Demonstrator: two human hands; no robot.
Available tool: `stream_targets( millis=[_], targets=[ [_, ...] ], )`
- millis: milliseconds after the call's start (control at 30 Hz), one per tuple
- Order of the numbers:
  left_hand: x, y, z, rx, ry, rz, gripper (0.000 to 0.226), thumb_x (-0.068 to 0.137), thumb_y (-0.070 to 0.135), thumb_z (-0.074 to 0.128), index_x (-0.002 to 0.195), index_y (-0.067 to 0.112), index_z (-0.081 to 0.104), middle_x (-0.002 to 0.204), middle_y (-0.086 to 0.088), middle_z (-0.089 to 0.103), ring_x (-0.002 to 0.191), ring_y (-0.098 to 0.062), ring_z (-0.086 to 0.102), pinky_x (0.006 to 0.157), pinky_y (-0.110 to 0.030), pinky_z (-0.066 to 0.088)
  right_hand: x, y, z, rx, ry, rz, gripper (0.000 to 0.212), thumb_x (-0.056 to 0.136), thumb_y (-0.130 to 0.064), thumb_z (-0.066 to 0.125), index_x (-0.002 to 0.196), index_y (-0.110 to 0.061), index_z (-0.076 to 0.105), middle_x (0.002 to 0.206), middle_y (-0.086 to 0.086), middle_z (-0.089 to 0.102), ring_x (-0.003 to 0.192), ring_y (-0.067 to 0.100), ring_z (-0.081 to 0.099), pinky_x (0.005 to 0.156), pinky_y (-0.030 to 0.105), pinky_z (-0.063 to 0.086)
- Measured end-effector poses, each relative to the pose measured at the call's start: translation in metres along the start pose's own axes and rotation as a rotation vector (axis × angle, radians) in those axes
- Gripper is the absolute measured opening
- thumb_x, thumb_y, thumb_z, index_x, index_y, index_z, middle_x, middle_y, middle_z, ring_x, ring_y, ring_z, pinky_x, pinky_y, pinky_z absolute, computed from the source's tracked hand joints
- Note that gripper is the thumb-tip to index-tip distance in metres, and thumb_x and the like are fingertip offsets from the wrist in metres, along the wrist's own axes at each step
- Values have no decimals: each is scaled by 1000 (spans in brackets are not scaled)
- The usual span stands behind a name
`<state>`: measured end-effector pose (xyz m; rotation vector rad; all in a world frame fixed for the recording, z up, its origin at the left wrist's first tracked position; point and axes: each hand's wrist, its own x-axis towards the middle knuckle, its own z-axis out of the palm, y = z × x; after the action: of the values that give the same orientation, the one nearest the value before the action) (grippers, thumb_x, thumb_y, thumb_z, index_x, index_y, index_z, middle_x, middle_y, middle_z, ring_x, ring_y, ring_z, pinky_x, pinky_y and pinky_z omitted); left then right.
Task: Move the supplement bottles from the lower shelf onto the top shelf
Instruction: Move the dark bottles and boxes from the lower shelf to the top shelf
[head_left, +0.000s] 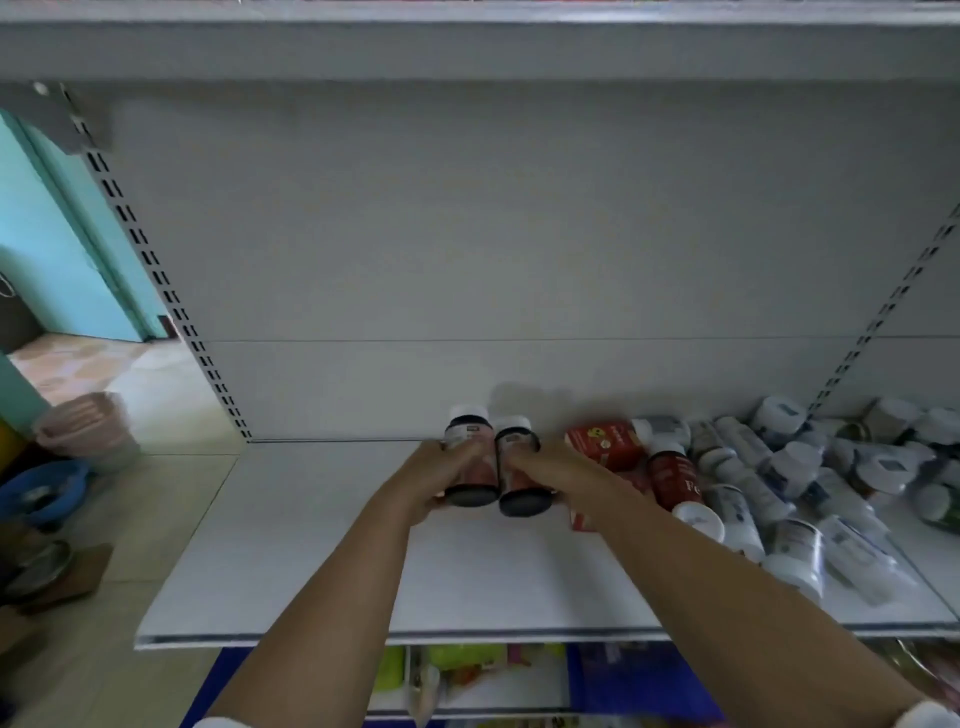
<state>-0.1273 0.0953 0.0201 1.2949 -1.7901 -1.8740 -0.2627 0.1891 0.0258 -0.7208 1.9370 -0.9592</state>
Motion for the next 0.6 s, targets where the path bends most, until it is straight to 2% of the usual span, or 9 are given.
stream_targets(
  millis=[100, 133, 200, 233, 267, 333, 400, 533, 600],
  targets=[
    [-35, 20, -5, -39, -81, 69, 49, 78, 33, 76, 116, 6, 59, 105, -15, 72, 90, -24, 73, 74, -35, 60, -45, -13, -7, 233, 1, -36, 26, 70, -30, 70, 80, -8, 62, 69, 4, 66, 62, 15, 65, 59, 26, 49],
    [-50, 30, -6, -37, -101, 91, 62, 72, 35, 78, 120, 5, 53, 110, -15, 70, 92, -24, 72, 76, -38, 60, -62, -19, -10, 299, 8, -45, 31, 64, -29, 73, 81, -6, 61, 69, 5, 67, 64, 17, 66, 60, 26, 50],
    [-78, 48, -8, 5, -130, 147, 74, 65, 38, 78, 123, 7, 45, 115, -13, 66, 94, -23, 72, 80, -41, 60, -90, -29, -16, 406, 11, -91, 59, 51, -35, 74, 97, -2, 59, 82, 10, 68, 73, 22, 68, 63, 30, 51],
    [-92, 58, -9, 39, -146, 182, 74, 66, 38, 78, 123, 8, 43, 115, -12, 65, 94, -22, 71, 81, -42, 59, -109, -36, -21, 442, 24, -96, 70, 52, -36, 74, 109, -1, 54, 90, 11, 67, 78, 24, 67, 63, 31, 51],
    [-109, 68, -10, 76, -149, 221, 69, 72, 37, 78, 123, 9, 42, 114, -10, 64, 94, -20, 70, 79, -39, 59, -127, -42, -24, 482, 30, -111, 69, 61, -34, 73, 118, -3, 49, 96, 12, 64, 81, 24, 67, 63, 31, 52],
    [-144, 88, -13, 158, -132, 317, 53, 84, 32, 71, 123, 13, 40, 110, -1, 62, 92, -12, 67, 72, -27, 55, -164, -53, -32, 529, 33, -156, 53, 76, -26, 66, 121, -11, 44, 102, 13, 60, 83, 26, 66, 65, 34, 54],
    [-176, 105, -20, 221, -152, 416, 44, 89, 31, 66, 124, 17, 42, 109, 2, 62, 89, -5, 65, 66, -18, 51, -194, -63, -37, 541, 24, -218, 55, 69, -26, 61, 120, -15, 44, 107, 15, 60, 86, 28, 67, 67, 38, 55],
    [-237, 132, -38, 250, -188, 535, 48, 79, 39, 66, 121, 24, 49, 103, 5, 67, 79, 1, 67, 64, -18, 52, -248, -89, -43, 532, 18, -319, 53, 67, -21, 59, 119, -15, 48, 96, 12, 64, 76, 23, 66, 63, 37, 54],
    [-262, 141, -49, 268, -189, 564, 54, 72, 41, 66, 120, 27, 48, 102, 5, 69, 83, -4, 70, 66, -23, 54, -273, -104, -45, 533, -9, -359, 44, 72, -16, 58, 115, -13, 49, 91, 12, 64, 73, 22, 66, 65, 38, 55]
  ],
)
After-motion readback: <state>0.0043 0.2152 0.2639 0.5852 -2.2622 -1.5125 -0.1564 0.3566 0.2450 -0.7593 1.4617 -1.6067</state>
